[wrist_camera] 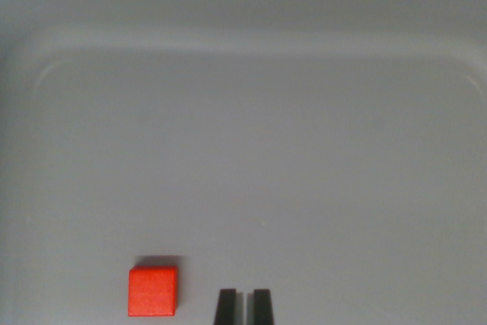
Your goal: Reach red block
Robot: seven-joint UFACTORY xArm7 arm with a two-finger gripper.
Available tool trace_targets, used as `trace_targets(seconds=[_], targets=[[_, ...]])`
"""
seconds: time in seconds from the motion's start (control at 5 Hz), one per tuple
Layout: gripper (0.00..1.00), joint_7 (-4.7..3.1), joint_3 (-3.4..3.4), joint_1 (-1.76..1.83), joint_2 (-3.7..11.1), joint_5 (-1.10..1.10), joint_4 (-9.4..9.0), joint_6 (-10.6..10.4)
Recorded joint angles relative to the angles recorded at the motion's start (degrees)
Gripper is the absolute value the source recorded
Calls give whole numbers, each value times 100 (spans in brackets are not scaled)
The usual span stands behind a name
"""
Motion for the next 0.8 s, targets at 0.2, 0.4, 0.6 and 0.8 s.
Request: trace_targets(seconds=[0.2,0.4,0.6,0.8], targets=[[0,27,18,22,40,5,-171,-198],[0,27,18,22,40,5,-171,-198],[0,56,38,46,84,10,-357,-413],[0,56,38,46,84,10,-357,-413]])
